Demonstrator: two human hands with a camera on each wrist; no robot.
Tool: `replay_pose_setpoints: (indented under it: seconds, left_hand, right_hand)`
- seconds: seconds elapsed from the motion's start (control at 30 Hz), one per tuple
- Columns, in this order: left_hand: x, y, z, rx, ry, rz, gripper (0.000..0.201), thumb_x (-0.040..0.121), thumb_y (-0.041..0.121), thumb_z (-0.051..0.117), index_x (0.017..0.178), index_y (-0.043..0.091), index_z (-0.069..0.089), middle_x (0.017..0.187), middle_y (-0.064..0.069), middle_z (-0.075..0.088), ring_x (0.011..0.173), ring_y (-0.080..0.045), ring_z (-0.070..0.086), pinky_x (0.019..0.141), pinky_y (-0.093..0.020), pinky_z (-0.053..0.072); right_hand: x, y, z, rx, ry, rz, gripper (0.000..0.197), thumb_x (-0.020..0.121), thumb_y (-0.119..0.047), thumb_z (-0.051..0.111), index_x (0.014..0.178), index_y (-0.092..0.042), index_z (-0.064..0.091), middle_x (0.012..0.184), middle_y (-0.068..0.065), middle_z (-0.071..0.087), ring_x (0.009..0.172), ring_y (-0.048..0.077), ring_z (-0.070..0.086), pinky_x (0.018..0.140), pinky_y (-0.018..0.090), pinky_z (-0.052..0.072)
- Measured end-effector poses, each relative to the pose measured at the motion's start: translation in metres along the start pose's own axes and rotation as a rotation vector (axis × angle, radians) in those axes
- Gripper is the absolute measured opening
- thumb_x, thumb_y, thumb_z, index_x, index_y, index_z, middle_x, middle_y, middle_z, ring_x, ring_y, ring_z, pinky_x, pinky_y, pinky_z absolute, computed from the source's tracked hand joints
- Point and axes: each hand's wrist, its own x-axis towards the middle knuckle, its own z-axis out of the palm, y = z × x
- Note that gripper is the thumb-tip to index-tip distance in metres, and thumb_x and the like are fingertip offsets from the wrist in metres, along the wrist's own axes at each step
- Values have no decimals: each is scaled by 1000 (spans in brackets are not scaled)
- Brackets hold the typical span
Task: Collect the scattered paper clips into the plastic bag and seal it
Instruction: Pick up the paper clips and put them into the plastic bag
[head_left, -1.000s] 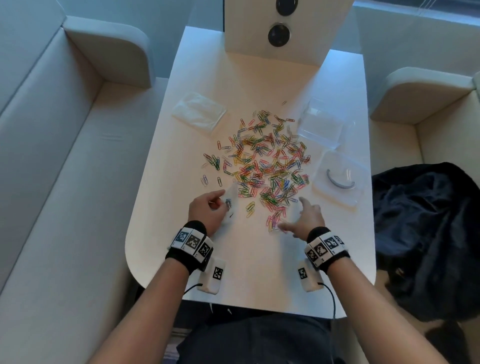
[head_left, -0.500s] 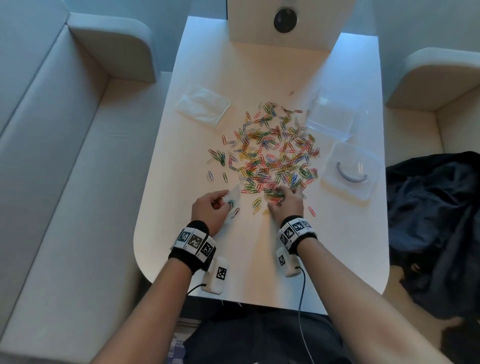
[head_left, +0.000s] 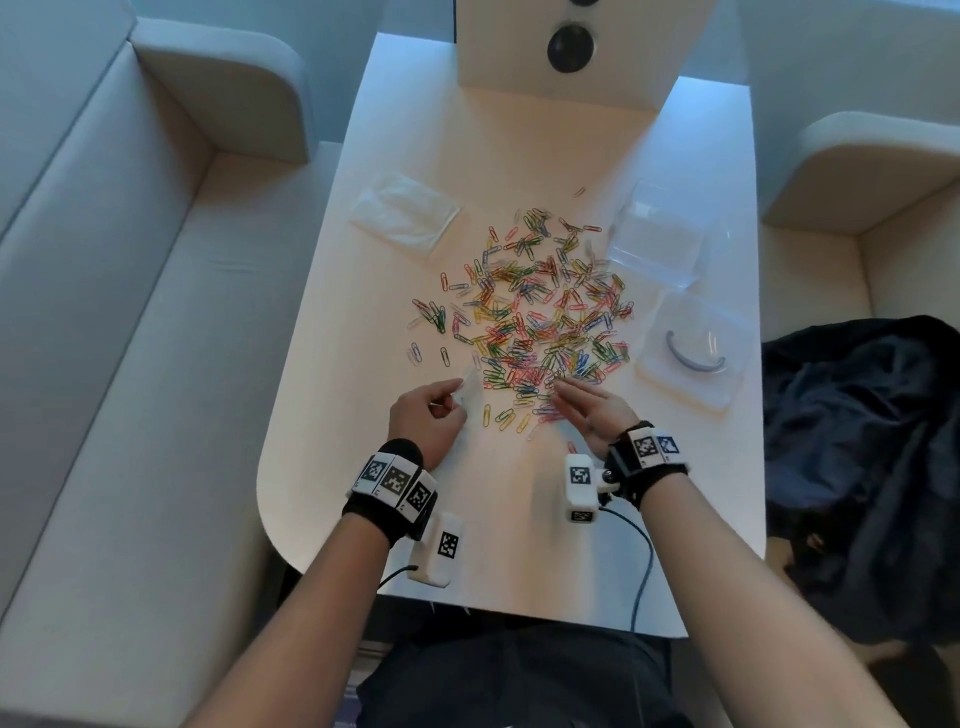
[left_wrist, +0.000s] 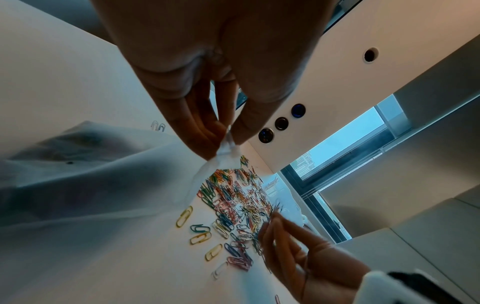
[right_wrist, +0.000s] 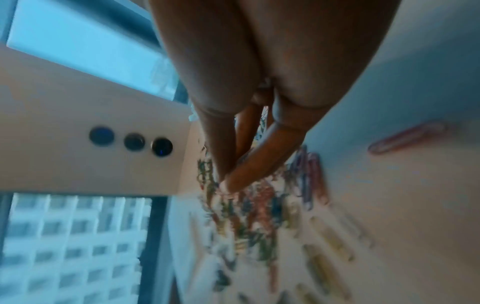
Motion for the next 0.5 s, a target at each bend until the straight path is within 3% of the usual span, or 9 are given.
replay_pose_setpoints:
  seconds: [0.1, 0.2, 0.27, 0.43, 0.5]
  left_hand:
    - [-1, 2, 4, -6, -7, 6, 38, 83, 8, 66, 120, 18, 69, 85, 6, 66, 75, -9, 61, 84, -17, 49]
    - [-3, 3, 7, -16, -9, 23, 38, 83, 8, 68, 120, 17, 69, 84, 4, 67, 75, -11, 62, 91, -27, 54]
    - [-5, 4, 8, -5, -12, 64, 37, 85, 9, 68, 121, 16, 69, 83, 1, 67, 76, -15, 63, 89, -28, 54]
    - [-6, 2, -3, 30, -10, 141, 31, 87, 9, 64, 116, 17, 72, 89, -7, 71, 84, -24, 67, 86, -32, 55]
    - [-6, 0, -5, 59, -40, 165, 31, 87, 8, 64, 117, 16, 71, 95, -7, 70, 87, -22, 66, 86, -30, 54]
  right_hand:
    - [-15, -1, 20, 170, -175, 57, 16, 91, 6, 53, 103, 4, 64, 93, 14, 70, 79, 17, 72, 68, 22, 59]
    - [-29, 14, 47, 116, -313, 73, 18, 91, 6, 54, 105, 2, 64, 91, 11, 71, 83, 17, 71, 69, 21, 58]
    - [-33, 26, 62, 34, -375, 67, 15, 91, 6, 55, 103, 3, 63, 88, 10, 71, 81, 16, 71, 72, 22, 59]
    - [-30, 46, 79, -317, -278, -74, 11, 87, 11, 57, 95, 5, 64, 83, 15, 67, 71, 17, 70, 72, 22, 59]
    - [-27, 45, 82, -598, -221, -155, 15, 86, 10, 58, 98, 6, 67, 88, 18, 68, 78, 23, 69, 77, 26, 59]
